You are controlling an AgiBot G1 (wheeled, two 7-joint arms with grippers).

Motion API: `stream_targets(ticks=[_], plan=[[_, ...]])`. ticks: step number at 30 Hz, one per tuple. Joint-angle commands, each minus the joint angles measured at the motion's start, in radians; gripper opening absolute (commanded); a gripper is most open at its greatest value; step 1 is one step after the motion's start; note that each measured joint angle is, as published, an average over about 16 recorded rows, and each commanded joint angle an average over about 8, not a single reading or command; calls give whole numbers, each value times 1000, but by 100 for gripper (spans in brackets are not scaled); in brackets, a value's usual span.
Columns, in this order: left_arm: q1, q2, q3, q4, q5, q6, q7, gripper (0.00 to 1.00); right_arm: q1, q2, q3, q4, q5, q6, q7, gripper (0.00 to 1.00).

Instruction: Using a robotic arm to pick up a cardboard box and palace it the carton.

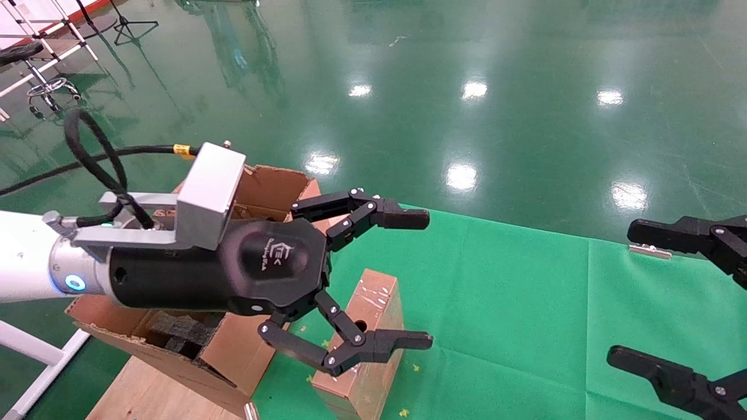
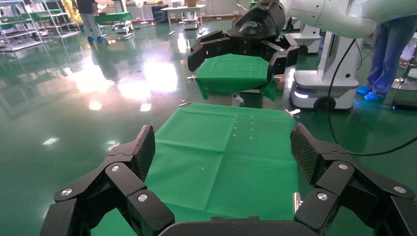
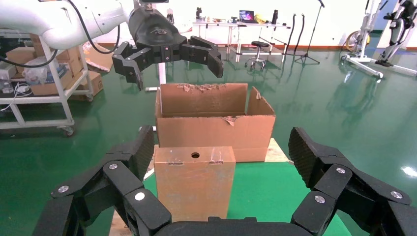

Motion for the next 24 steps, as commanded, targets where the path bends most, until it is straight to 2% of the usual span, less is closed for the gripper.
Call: stream_targets(ticks=[1, 12, 14, 16, 17, 21, 23, 24], plan=[[0, 0, 0, 0, 0, 0, 0, 100, 0, 0, 0, 0, 0, 0, 0, 100], [0, 0, 0, -1, 0, 0, 0, 100, 0, 0, 0, 0, 0, 0, 0, 100], [0, 0, 0, -1, 1, 0, 0, 100, 0, 0, 0, 0, 0, 0, 0, 97], [-1, -3, 2, -3, 7, 1, 1, 100, 0, 0, 0, 0, 0, 0, 0, 85], [-2, -6, 4, -5, 15, 1, 1, 100, 0, 0, 0, 0, 0, 0, 0, 76], [-23, -20, 26, -19, 78, -3, -13, 100, 0, 0, 0, 0, 0, 0, 0, 26], [-41, -26, 40, -25, 117, -8, -28, 100, 0, 0, 0, 0, 0, 0, 0, 8], [-51, -27, 47, -26, 136, -11, -37, 100, 0, 0, 0, 0, 0, 0, 0, 3]])
